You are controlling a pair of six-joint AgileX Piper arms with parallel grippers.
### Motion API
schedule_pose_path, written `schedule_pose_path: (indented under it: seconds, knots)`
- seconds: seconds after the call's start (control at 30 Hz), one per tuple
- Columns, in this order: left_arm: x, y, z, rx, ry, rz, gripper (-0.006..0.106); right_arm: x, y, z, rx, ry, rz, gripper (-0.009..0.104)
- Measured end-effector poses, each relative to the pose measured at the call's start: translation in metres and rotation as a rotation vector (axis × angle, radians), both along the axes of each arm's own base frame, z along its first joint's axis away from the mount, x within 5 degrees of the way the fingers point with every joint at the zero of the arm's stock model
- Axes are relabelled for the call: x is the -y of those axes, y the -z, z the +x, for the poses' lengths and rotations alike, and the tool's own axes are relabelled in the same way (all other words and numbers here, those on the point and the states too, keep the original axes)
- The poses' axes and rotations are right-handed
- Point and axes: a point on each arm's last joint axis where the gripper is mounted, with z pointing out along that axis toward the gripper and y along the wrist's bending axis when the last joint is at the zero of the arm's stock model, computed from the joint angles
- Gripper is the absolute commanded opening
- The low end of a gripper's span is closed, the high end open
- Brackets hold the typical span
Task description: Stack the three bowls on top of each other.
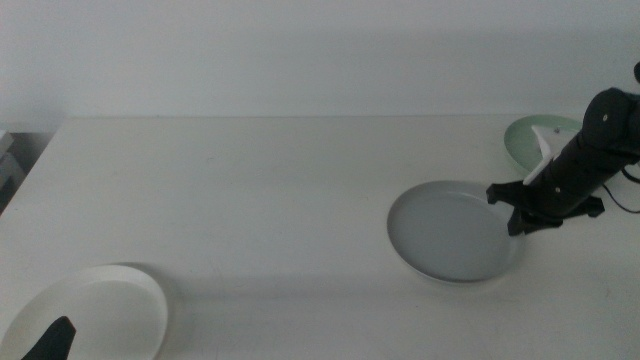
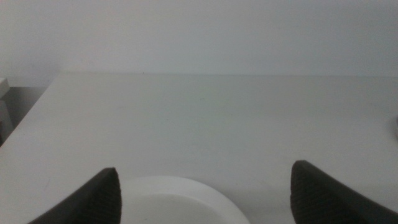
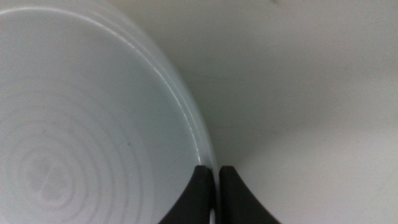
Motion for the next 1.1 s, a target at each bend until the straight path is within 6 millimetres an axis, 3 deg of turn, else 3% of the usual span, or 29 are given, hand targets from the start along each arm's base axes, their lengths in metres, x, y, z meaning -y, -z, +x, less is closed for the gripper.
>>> schedule_pose_path:
  seconds: [0.27,0.47,0.73,0.97,1.1]
  knots:
    - [0.000,0.000,0.000,0.000,0.000,0.000,0.089,-0.039,-0.057,-0.001,0.117,-0.087,0.033,0.000]
    - [0.000,0.000,0.000,0.000,0.000,0.000,0.089,-0.089,-0.069,0.000,0.139,-0.181,0.098,0.000]
    - [0.000,0.000,0.000,0.000,0.000,0.000,0.089,-0.135,-0.039,0.007,0.072,-0.227,0.135,0.000]
    - [0.000,0.000,0.000,0.000,0.000,0.000,0.089,-0.139,-0.003,0.013,-0.002,-0.212,0.119,0.000]
    - [0.000,0.000,0.000,0.000,0.000,0.000,0.089,-0.140,0.007,0.014,-0.015,-0.209,0.115,0.006]
